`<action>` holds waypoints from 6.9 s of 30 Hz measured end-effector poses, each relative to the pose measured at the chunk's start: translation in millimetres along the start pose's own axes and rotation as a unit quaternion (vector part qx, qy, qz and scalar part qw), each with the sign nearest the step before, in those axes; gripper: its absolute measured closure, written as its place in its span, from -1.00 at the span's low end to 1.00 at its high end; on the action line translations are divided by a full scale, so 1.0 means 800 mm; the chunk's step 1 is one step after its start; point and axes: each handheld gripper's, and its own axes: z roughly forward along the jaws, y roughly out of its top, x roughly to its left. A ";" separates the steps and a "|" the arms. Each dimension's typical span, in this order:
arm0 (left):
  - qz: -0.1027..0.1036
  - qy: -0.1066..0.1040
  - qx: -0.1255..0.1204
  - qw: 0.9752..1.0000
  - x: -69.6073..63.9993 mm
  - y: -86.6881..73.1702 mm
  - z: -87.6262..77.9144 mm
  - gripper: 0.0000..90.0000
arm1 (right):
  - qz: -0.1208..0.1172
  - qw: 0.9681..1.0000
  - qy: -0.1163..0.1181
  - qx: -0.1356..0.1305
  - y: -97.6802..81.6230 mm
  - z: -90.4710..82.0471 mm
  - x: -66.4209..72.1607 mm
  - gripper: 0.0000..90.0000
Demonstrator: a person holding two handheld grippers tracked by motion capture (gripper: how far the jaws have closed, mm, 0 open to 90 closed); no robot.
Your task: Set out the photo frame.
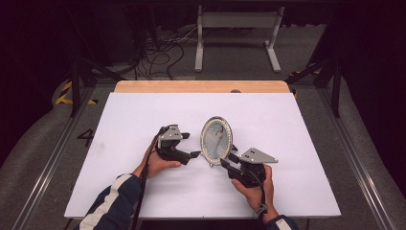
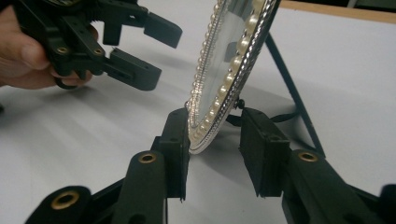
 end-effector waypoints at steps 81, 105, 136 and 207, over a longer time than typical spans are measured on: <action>-0.035 -0.002 -0.007 0.999 -0.008 0.005 0.010 0.34 | 0.021 0.999 -0.009 -0.039 0.016 -0.002 -0.026 0.76; -0.042 0.018 -0.031 0.998 -0.013 0.003 -0.015 0.29 | 0.027 0.998 -0.021 -0.046 0.016 0.011 -0.026 0.71; -0.018 -0.007 -0.013 1.000 -0.018 0.006 -0.015 0.53 | 0.033 0.999 -0.030 -0.031 0.012 0.013 -0.034 0.66; 0.015 0.034 -0.014 0.999 -0.042 0.006 -0.024 0.41 | -0.062 0.998 -0.027 0.004 0.016 0.020 -0.029 0.42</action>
